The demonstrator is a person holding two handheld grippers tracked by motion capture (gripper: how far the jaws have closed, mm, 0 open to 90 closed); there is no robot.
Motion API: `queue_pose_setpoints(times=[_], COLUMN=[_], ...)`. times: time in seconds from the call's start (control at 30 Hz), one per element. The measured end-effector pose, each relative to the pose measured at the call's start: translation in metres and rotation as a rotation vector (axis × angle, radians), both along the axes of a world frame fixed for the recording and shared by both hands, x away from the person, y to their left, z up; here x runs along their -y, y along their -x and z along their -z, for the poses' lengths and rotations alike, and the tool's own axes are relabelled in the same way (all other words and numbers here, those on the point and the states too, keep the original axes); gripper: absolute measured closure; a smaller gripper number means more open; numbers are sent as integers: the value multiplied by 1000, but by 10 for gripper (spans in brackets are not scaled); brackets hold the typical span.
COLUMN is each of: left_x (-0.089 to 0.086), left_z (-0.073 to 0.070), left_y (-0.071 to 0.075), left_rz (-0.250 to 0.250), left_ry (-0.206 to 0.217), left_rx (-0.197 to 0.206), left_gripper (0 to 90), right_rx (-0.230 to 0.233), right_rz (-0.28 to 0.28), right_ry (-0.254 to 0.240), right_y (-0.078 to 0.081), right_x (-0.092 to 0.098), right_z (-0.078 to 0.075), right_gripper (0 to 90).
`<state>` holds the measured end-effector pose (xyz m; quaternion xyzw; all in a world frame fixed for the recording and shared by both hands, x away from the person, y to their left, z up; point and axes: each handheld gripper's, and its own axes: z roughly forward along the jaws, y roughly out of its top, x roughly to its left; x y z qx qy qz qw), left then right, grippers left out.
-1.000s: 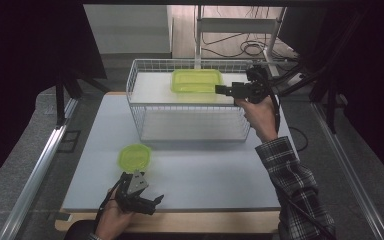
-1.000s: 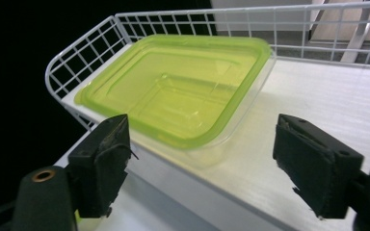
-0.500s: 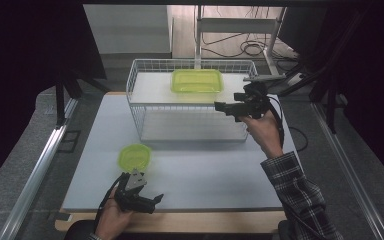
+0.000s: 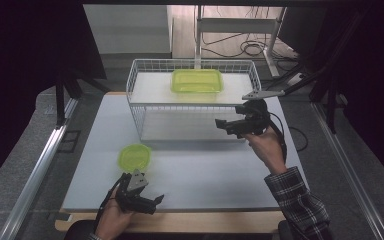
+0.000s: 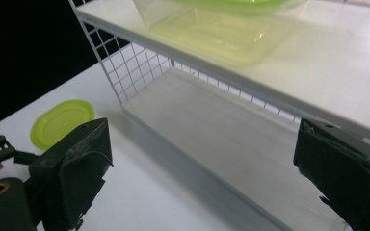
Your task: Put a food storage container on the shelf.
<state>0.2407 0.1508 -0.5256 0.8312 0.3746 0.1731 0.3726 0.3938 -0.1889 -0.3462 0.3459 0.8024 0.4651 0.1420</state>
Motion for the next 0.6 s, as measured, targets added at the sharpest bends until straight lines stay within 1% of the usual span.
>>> queue_pose_setpoints(times=[0.1, 0.13, 0.2, 0.23, 0.33, 0.37, 0.4, 0.43, 0.47, 0.5, 0.53, 0.6], left_x=[0, 1, 1, 1, 1, 1, 1, 0, 0, 0, 0, 0], left_z=[0, 0, 0, 0, 0, 0, 0, 0, 0, 0, 0, 0], left_y=[0, 0, 0, 0, 0, 0, 0, 0, 0, 0, 0, 0], left_rz=[-2, -4, -6, -8, -10, -10, -12, -12, -13, -13, -15, -15], left_ry=[2, 0, -1, 0, 0, 0, 0, 0, 0, 0, -3, -5], left_rx=[-7, -10, -12, -12, -10, -10, -9, -9, -9, -9, -8, -8], left_gripper=[13, 10, 10, 7, 5, 4, 4, 4, 3, 3, 2, 2], right_rx=[-1, 1, -2, -8, -12, -12, -13, -13, -18, -18, -25, -26], right_rz=[-1, -2, -3, -4, -4, -4, -3, -3, 0, 0, 1, 2], right_ry=[9, 13, 15, 16, 21, 21, 24, 24, 28, 28, 30, 30], right_y=[3, 6, 8, 11, 15, 15, 19, 19, 22, 22, 26, 27], right_x=[1, 4, 5, 7, 10, 10, 12, 12, 15, 15, 18, 18], right_z=[4, 10, 11, 16, 23, 23, 28, 28, 34, 34, 41, 43], right_gripper=[59, 55, 54, 51, 46, 46, 43, 43, 42, 42, 40, 37])
